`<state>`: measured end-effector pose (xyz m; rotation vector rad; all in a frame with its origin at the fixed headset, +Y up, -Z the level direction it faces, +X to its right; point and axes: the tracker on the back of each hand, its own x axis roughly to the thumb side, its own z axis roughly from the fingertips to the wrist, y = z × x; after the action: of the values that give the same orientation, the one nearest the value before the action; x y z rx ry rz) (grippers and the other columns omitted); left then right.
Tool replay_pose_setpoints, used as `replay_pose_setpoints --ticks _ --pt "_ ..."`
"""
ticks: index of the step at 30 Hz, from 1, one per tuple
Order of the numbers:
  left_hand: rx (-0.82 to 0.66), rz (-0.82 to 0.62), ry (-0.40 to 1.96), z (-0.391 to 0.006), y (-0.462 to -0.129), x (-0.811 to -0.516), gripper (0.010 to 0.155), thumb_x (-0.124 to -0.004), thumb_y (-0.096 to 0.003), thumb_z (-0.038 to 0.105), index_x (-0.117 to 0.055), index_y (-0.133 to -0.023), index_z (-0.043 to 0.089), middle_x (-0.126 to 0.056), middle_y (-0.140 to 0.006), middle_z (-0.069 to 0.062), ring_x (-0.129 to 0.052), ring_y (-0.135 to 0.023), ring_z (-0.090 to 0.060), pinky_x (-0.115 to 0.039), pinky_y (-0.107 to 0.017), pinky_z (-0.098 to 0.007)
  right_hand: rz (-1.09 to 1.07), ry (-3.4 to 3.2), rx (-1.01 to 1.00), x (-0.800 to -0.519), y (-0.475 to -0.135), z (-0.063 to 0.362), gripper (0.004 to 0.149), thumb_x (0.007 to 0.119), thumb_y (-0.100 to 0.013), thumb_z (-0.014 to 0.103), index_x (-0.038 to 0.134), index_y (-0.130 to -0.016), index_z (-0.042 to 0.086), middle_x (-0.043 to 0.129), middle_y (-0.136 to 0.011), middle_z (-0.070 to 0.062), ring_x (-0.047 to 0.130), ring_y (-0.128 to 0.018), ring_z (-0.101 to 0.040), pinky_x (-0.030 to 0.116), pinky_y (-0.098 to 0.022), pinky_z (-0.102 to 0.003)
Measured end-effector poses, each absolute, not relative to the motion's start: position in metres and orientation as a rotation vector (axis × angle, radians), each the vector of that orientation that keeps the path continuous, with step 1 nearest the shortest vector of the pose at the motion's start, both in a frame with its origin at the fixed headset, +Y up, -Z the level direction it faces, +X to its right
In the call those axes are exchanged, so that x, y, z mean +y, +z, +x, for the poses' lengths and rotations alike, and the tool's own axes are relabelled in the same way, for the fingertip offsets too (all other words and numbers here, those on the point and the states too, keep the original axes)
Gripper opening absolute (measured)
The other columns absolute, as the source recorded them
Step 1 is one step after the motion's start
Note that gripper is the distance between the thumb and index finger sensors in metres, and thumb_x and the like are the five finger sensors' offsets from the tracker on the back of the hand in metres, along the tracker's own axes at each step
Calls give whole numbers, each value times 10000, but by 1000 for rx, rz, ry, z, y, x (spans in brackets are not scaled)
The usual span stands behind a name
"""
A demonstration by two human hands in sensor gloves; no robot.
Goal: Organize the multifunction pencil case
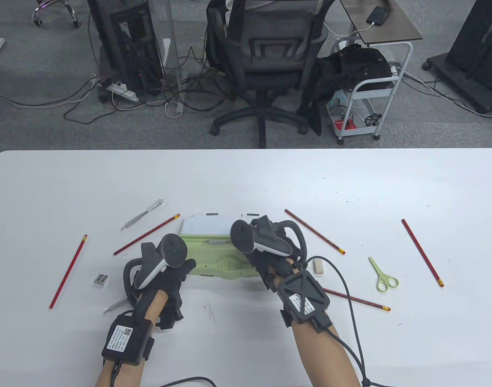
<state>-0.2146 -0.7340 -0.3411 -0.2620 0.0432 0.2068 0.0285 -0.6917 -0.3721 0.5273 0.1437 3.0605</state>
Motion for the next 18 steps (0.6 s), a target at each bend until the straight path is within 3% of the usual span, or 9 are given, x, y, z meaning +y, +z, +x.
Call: replay_pose_setpoints --ticks 8,13,18 --pt "38 -280 217 -213 -340 -736 755 -728 -507 432 -474 -1129 87 -678 -1158 -213 -717 -1035 -490 -618 -696 -682 194 2650 140 -710 -334 78 782 735 -519 434 437 -1124 39 411 -1108 -365 535 -971 -632 500 -684 -722" --pt "37 -300 238 -214 -342 -735 753 -740 -511 420 -471 -1129 84 -667 -1161 -216 -706 -1042 -492 -610 -700 -684 201 2740 115 -722 -335 77 829 710 -516 467 339 -1136 60 306 -1105 -390 427 -975 -657 456 -687 -722" --pt "37 -303 227 -213 -342 -734 752 -734 -511 416 -464 -1131 85 -662 -1163 -215 -704 -1043 -490 -610 -700 -683 200 2695 154 -727 -347 76 827 712 -519 447 320 -1132 52 268 -1096 -397 443 -973 -651 465 -692 -700"
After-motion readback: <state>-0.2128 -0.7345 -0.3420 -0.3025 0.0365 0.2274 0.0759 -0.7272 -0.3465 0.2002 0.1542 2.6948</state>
